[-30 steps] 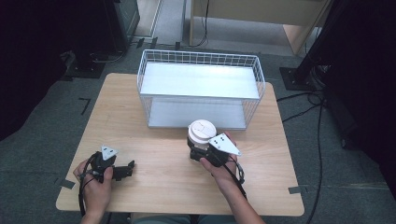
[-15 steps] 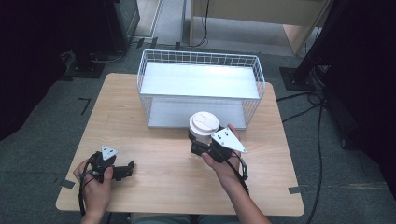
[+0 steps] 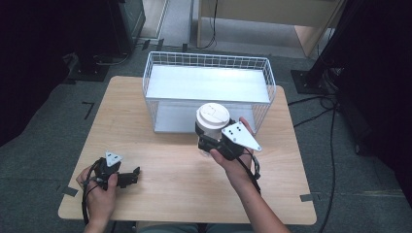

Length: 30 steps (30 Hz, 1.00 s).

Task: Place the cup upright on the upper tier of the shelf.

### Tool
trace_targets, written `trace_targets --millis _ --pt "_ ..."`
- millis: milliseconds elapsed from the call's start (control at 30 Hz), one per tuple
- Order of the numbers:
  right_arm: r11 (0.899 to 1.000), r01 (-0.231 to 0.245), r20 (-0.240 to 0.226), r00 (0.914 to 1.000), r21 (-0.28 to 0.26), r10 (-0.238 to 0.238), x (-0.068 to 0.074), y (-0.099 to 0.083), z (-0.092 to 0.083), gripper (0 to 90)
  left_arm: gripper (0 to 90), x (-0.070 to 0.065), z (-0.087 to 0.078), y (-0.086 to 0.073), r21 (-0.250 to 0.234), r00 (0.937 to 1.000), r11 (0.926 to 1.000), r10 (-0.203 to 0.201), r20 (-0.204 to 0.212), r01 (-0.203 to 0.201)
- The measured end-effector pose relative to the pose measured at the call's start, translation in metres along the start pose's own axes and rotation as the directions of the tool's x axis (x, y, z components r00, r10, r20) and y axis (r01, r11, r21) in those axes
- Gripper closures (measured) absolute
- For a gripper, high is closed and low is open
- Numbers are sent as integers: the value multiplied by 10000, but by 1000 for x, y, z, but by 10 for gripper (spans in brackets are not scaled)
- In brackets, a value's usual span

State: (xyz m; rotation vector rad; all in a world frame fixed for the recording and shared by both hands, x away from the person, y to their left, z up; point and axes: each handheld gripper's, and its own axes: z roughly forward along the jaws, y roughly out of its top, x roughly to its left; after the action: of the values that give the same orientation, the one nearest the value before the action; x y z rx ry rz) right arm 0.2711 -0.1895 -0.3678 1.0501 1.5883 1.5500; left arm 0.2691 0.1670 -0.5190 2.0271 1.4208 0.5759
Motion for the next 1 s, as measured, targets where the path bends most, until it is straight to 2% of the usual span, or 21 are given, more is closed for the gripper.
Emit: trace_targets --millis 167,433,733,833,1000 --pt "9993 196 -8 9998 -311 -196 3 20 3 150 0 0 0 0 -8 10000 10000 3 -7 -3" --pt "9979 259 90 9996 -594 -254 0 41 7 150 0 0 0 0 -6 10000 10000 0 -5 0" --pt "9960 39 277 9996 -891 -14 -10 68 18 151 0 0 0 0 -9 10000 10000 -20 8 20" --pt "9957 -177 294 9994 -904 204 -15 79 25 151 0 0 0 0 -9 10000 10000 0 -3 0" --pt "9953 -113 492 9987 -958 161 -20 88 33 151 0 0 0 0 -10 10000 10000 10 -7 -10"
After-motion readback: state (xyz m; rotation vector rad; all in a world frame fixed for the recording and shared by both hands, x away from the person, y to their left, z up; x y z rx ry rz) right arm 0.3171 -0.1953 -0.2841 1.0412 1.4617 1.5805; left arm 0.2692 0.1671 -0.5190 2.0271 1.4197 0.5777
